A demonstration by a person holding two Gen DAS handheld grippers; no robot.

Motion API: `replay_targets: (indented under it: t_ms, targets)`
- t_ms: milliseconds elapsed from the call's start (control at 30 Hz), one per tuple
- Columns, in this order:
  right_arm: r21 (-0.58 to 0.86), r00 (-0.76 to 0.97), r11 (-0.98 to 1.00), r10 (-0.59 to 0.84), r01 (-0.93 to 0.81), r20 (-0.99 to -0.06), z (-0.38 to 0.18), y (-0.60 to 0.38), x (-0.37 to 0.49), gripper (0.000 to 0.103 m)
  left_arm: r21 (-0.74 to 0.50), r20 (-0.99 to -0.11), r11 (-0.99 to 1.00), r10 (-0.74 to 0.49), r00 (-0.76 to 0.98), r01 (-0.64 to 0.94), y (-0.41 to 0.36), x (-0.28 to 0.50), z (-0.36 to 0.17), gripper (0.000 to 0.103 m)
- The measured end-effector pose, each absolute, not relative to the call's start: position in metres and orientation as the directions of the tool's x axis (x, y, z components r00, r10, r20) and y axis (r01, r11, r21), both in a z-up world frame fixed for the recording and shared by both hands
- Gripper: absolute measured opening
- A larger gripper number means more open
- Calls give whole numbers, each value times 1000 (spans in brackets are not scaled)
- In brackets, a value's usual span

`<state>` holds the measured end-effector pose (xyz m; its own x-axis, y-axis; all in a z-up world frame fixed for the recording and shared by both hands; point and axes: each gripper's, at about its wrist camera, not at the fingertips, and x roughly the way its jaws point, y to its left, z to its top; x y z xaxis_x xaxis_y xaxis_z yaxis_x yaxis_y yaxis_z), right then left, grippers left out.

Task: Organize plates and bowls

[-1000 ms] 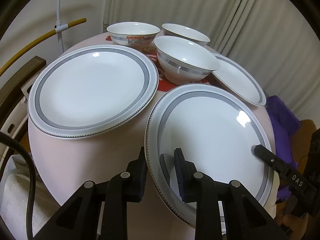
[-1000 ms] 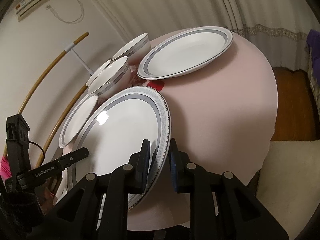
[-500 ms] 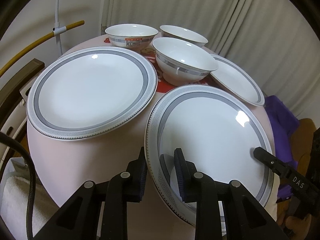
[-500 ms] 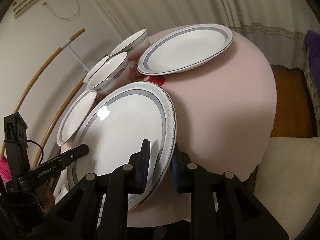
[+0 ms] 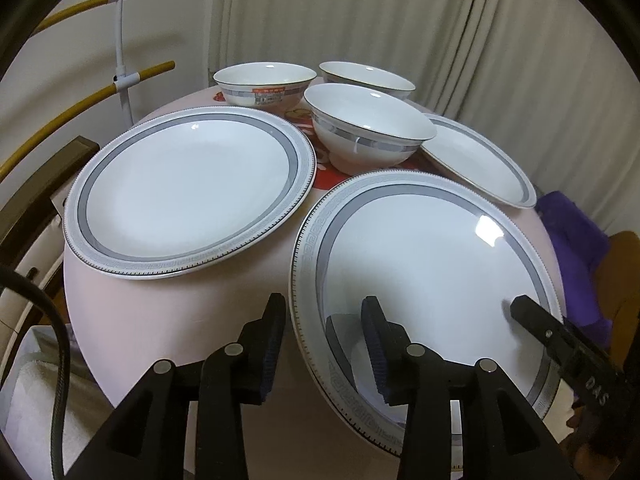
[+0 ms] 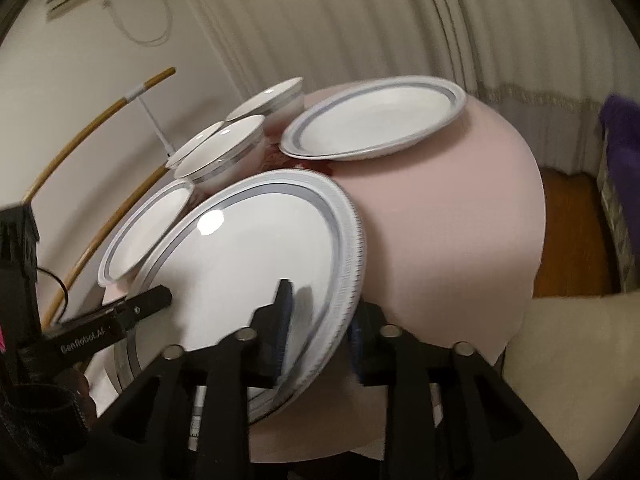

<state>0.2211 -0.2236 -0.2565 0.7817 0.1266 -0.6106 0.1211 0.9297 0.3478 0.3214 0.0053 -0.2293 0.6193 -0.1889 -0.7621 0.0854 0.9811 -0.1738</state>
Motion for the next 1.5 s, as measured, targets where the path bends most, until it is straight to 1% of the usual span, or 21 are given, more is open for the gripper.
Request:
replay_targets:
  t_ms: [100,233,267,367,433,467,500,567,667,800,867,900,1000,1100,1500]
  targets:
    - [340,777,933,126,119,-617,-255,-220,221,38,-187,-759,979,-199,621,85,6,323,-230,35]
    - [449,775,884,191,130,-602,-256,-236,222,37,-230,-750,971,-223,623,71,12,324,-231,32]
    - [458,772,879,200,130,-603,-256,-238,222,35,-240,-747,969,-224,626,60,15,324,-231,32]
    - [465,769,876,210,126,-604,-256,-239,222,34,-241,-744,969,-217,632,49,18,325,-230,32]
    - [471,764,871,209,138,-610,-255,-240,222,30,-246,-740,969,-213,638,37,19,323,-229,31]
    - [468,762,872,207,140,-614,-254,-239,222,24,-252,-737,967,-213,641,32,20,321,-229,31]
    - [467,758,873,210,138,-618,-254,-239,223,20,-258,-737,966,-217,640,30,22,320,-228,31]
    - [472,757,868,203,155,-621,-255,-242,222,15,-273,-732,962,-226,643,28,25,319,-227,27]
    - [482,758,862,208,156,-618,-255,-243,221,15,-273,-723,962,-224,653,27,27,315,-224,23]
    - [477,759,863,198,165,-620,-254,-242,223,15,-270,-728,962,-225,647,32,26,315,-223,22]
    - [480,759,862,200,165,-619,-255,-242,223,15,-264,-727,964,-228,648,43,24,314,-221,15]
    - [482,761,860,199,166,-617,-255,-242,223,15,-258,-724,965,-225,652,47,23,313,-219,14]
    - [477,760,861,188,177,-621,-255,-242,224,15,-237,-716,970,-210,666,51,21,311,-218,12]
    - [475,763,860,178,186,-622,-254,-243,223,15,-257,-711,965,-225,666,51,25,310,-219,11]
    - [463,770,863,151,204,-620,-250,-244,217,13,-263,-697,963,-231,679,58,26,306,-220,11]
